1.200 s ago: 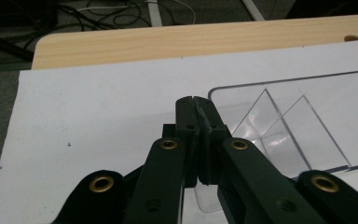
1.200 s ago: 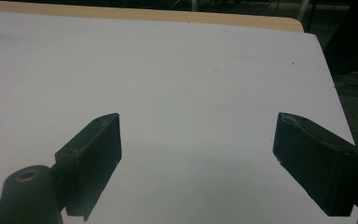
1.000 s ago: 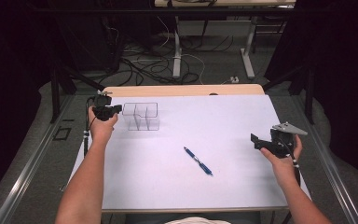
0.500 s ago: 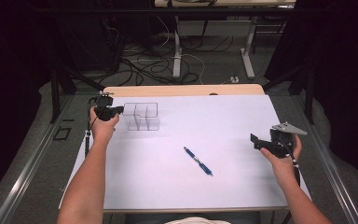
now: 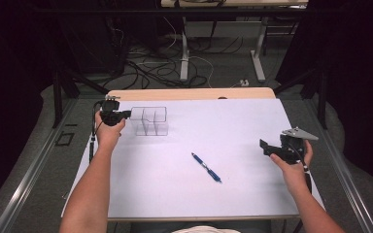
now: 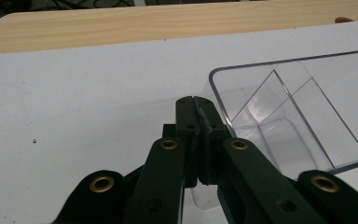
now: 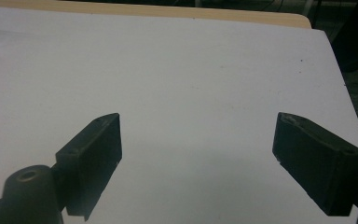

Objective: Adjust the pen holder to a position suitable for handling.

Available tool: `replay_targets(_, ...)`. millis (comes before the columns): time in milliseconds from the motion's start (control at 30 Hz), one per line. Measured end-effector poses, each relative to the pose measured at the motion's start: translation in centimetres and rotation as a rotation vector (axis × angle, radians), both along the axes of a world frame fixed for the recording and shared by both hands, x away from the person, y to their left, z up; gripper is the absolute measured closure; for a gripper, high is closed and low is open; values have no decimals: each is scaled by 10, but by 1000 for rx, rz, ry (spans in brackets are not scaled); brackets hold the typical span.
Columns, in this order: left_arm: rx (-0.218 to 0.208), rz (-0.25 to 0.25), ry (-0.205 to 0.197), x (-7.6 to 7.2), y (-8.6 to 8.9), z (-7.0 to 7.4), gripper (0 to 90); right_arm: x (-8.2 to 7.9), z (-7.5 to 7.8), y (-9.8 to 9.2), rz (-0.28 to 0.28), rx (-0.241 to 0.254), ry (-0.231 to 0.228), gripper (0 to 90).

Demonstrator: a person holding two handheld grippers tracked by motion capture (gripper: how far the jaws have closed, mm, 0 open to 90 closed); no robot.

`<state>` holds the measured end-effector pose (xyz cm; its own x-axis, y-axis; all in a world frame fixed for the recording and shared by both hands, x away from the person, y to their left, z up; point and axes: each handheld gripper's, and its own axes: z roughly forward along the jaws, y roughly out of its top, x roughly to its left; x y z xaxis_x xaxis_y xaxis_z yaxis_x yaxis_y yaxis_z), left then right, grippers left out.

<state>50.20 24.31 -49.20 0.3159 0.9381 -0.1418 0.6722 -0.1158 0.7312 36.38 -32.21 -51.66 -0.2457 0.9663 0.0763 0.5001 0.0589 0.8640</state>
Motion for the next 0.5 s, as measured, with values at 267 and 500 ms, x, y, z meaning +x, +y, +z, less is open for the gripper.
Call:
replay_targets(267, -4, -26, -10, -1, -14, -1, 900, 0, -1, -1, 3, -4, -1, 152)
replay_targets(500, -23, -54, -15, 0, -31, -2, 900, 0, 0, 0, 3, 1, 5, 152)
